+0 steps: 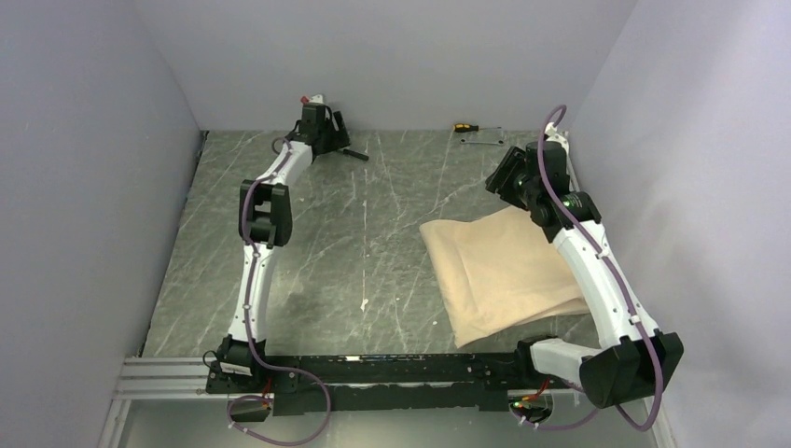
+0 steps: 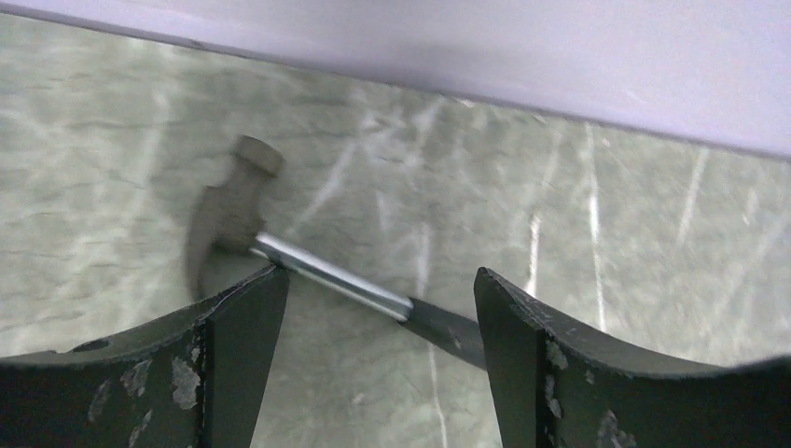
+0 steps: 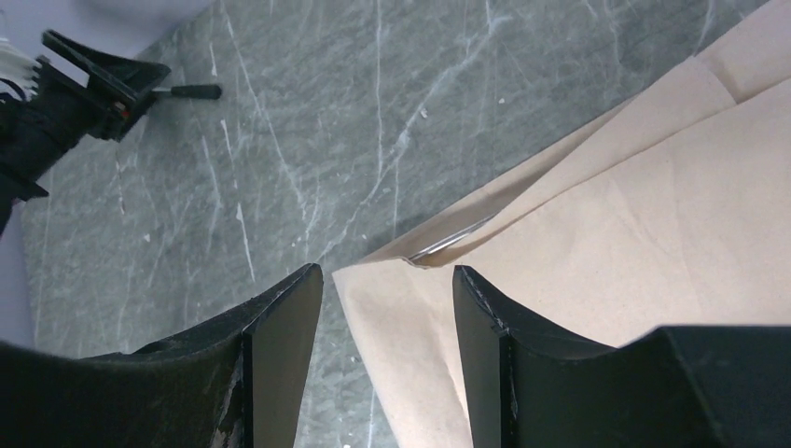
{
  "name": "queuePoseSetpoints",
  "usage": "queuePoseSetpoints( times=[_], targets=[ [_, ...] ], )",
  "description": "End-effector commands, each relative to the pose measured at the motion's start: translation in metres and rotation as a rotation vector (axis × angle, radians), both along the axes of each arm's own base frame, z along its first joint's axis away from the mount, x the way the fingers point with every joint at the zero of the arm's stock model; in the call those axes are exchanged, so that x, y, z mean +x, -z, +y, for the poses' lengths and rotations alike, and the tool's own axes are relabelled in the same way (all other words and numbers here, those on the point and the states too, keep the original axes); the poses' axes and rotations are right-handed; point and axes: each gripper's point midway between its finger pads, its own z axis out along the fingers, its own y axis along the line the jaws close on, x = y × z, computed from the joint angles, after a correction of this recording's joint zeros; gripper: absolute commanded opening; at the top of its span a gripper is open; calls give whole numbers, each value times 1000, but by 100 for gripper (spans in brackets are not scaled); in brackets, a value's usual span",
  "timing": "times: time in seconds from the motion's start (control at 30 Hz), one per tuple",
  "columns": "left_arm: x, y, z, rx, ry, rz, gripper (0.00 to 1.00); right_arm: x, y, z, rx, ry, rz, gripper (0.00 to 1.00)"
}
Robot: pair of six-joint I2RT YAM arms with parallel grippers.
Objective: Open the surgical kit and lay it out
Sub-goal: Move the distractor to the center of the board.
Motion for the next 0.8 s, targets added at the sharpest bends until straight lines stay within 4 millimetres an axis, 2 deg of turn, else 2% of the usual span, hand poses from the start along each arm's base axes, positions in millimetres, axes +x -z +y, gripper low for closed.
queuePoseSetpoints(
  times=[0.0, 0.1, 0.17, 0.23, 0.3, 0.4, 0.5, 0.6, 0.77],
  targets=[
    [-39, -5, -58, -107, 266, 56, 81, 8, -35, -3, 16, 24, -72, 57],
    [-52, -47, -70, -154, 321, 8, 82, 4, -40, -6, 1, 29, -71, 57],
    [-61, -65, -72, -179, 307, -12, 84, 0, -41, -9, -5, 30, -72, 57],
    [-69, -72, -71, -199, 290, -15, 84, -5, -41, -9, -7, 23, -74, 57],
    [-77, -74, -74, -203, 291, -10, 78, -11, -41, -10, -11, 14, -80, 58],
    [-84, -55, -78, -154, 278, 37, 67, -19, -39, -13, -15, 13, -86, 58],
    [-79, -34, -80, -91, 279, 58, 53, -26, -39, -14, -16, 12, -91, 58],
    [-67, -17, -78, -64, 257, 71, 48, -29, -38, -14, -14, 9, -86, 58],
    [-52, 7, -73, -40, 206, 57, 48, -33, -37, -14, -4, 13, -74, 58]
  ],
)
